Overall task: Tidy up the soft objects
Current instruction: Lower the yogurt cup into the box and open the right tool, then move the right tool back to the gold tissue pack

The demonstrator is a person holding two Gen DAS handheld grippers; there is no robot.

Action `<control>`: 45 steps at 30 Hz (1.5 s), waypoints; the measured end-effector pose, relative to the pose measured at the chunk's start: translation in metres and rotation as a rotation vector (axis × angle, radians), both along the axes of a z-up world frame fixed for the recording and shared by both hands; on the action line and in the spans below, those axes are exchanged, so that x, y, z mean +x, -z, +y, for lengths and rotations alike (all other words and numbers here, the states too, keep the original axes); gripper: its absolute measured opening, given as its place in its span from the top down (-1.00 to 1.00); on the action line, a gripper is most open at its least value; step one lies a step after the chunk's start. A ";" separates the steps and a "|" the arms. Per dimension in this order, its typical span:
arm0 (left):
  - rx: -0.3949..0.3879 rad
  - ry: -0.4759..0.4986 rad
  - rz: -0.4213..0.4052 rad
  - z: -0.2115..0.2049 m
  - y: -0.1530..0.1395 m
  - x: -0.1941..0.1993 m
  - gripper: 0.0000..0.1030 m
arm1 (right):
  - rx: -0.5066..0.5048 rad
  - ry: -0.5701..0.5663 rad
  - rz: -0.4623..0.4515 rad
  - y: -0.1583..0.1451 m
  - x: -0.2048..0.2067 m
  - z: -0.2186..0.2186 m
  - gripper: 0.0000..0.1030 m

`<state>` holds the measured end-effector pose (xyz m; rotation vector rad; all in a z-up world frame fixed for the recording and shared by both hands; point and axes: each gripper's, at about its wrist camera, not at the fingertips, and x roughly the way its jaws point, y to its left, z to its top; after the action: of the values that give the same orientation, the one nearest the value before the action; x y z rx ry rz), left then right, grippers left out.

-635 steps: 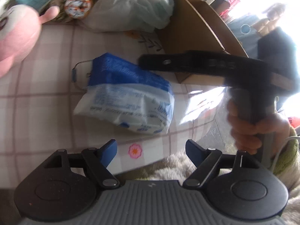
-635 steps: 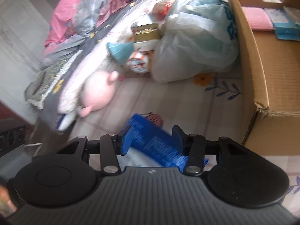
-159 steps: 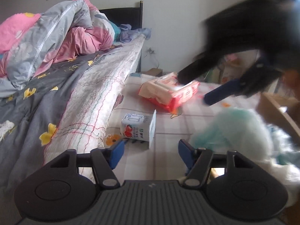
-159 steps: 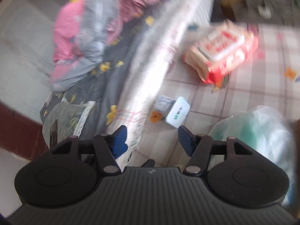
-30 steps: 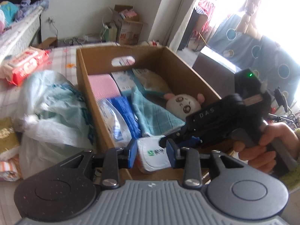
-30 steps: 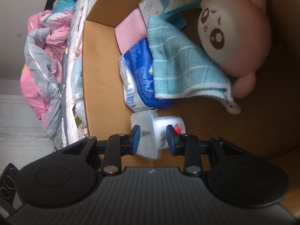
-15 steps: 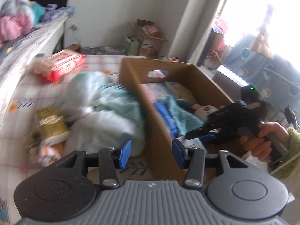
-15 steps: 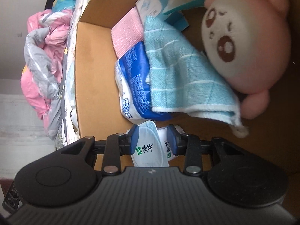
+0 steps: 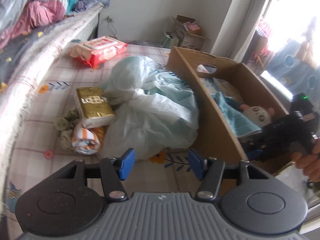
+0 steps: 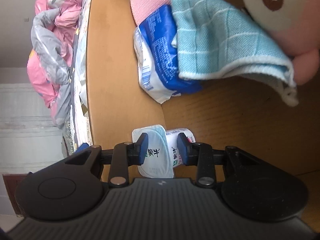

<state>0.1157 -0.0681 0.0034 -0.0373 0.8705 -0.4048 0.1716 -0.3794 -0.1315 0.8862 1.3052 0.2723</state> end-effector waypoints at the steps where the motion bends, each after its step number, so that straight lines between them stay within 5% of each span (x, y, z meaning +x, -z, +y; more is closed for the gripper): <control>1: 0.016 -0.005 -0.005 0.000 0.000 0.000 -0.25 | -0.015 -0.008 -0.006 -0.002 0.000 0.002 0.36; 11: 0.099 -0.079 0.007 0.009 0.002 0.001 -0.59 | -0.157 -0.022 -0.081 -0.039 -0.008 0.017 -0.01; 26: 0.158 -0.137 -0.015 0.021 0.000 -0.004 -0.61 | -0.317 0.044 -0.305 -0.109 -0.026 -0.004 -0.12; 33: 0.161 -0.156 -0.015 0.030 -0.001 -0.009 -0.62 | -0.351 0.011 -0.431 -0.137 -0.035 0.026 -0.23; 38: 0.164 -0.176 -0.017 0.041 -0.002 -0.013 -0.62 | -0.396 -0.021 -0.522 -0.154 -0.041 0.060 -0.58; 45: 0.155 -0.228 -0.026 0.065 -0.003 -0.020 -0.63 | -0.416 -0.047 -0.607 -0.166 -0.045 0.102 -0.75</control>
<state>0.0960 -0.0034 0.0059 0.0117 0.8590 -0.1238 0.1263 -0.2776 0.0349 0.3712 0.7714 0.2669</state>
